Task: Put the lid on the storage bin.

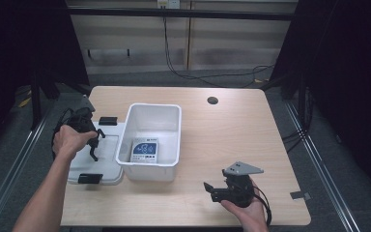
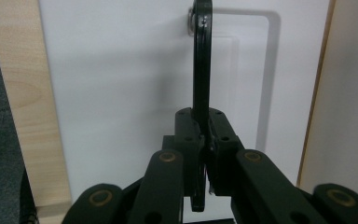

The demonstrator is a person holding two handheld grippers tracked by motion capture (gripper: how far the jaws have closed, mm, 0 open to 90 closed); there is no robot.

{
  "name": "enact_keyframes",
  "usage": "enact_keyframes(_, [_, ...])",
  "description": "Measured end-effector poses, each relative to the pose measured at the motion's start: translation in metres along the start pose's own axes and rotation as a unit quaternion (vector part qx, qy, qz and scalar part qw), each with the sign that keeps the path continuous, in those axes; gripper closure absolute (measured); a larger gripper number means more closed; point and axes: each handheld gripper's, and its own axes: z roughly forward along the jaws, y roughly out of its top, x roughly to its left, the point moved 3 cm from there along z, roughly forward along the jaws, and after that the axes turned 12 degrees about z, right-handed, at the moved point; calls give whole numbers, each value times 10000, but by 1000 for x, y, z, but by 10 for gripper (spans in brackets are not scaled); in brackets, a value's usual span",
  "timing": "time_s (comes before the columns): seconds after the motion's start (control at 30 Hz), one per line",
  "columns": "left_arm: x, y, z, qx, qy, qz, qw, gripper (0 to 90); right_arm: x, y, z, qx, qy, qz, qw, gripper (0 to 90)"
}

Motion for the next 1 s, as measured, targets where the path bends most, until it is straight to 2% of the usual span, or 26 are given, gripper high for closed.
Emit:
enact_keyframes(0.2, [1, -2, -1, -11, 55, -13, 10000, 850, 0, 0, 0, -6, -3, -6, 10000, 196])
enact_keyframes(0.3, [2, -3, -3, 73, 70, -43, 9999, 851, 0, 0, 0, -3, -6, -1, 10000, 196])
enact_keyframes(0.4, [2, -3, -7, -14, 72, -92, 9999, 850, 0, 0, 0, 9, -8, -3, 10000, 196])
enact_keyframes(0.53, [2, -4, -13, -27, 97, -51, 9999, 850, 0, 0, 0, 11, -7, -9, 10000, 195])
enact_keyframes(0.57, [2, -4, -15, 12, 83, 22, 10000, 850, 0, 0, 0, 14, -10, -4, 10000, 195])
enact_keyframes(0.7, [1, -5, -20, -2, 98, 4, 10000, 851, 0, 0, 0, 9, -15, -6, 10000, 194])
enact_keyframes(0.8, [1, -5, -25, -167, 42, -51, 9998, 850, 0, 0, 0, 5, -16, -12, 10000, 194])
enact_keyframes(1.0, [3, -7, -37, -215, 75, 1, 9997, 850, 0, 0, 0, 4, -14, -14, 10000, 193])
